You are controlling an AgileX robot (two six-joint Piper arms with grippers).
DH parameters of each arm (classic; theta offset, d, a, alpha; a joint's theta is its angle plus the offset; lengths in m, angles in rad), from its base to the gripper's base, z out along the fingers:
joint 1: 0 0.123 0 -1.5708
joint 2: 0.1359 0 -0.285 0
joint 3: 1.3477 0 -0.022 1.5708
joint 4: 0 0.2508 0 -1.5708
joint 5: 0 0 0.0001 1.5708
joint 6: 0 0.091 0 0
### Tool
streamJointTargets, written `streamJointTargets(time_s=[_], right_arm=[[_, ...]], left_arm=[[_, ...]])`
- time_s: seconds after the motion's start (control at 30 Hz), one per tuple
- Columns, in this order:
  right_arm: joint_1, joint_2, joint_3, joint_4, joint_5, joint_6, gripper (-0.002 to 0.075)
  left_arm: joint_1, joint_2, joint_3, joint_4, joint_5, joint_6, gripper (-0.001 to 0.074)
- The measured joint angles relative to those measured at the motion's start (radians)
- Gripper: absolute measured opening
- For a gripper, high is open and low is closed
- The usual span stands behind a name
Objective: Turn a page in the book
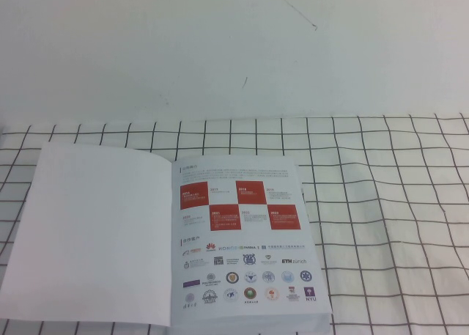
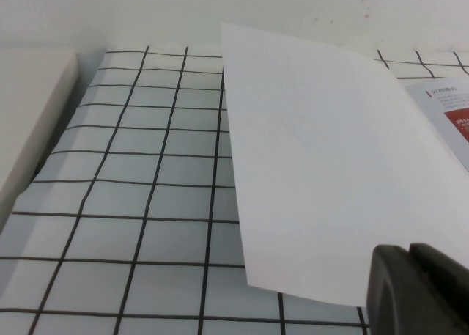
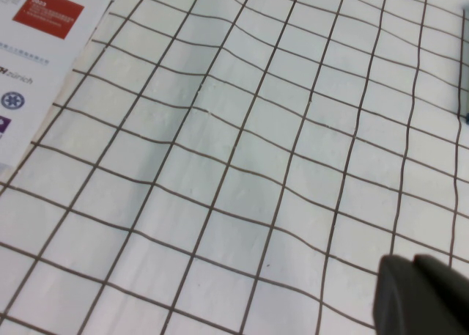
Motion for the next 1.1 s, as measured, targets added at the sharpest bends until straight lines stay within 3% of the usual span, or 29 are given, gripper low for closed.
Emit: streamJointTargets(time_s=[1.1], right_arm=[[0.000, 0.000, 0.001, 0.000, 0.000, 0.000, 0.0000]], left_arm=[[0.000, 0.000, -0.003, 0.003, 0.012, 0.048, -0.0003]])
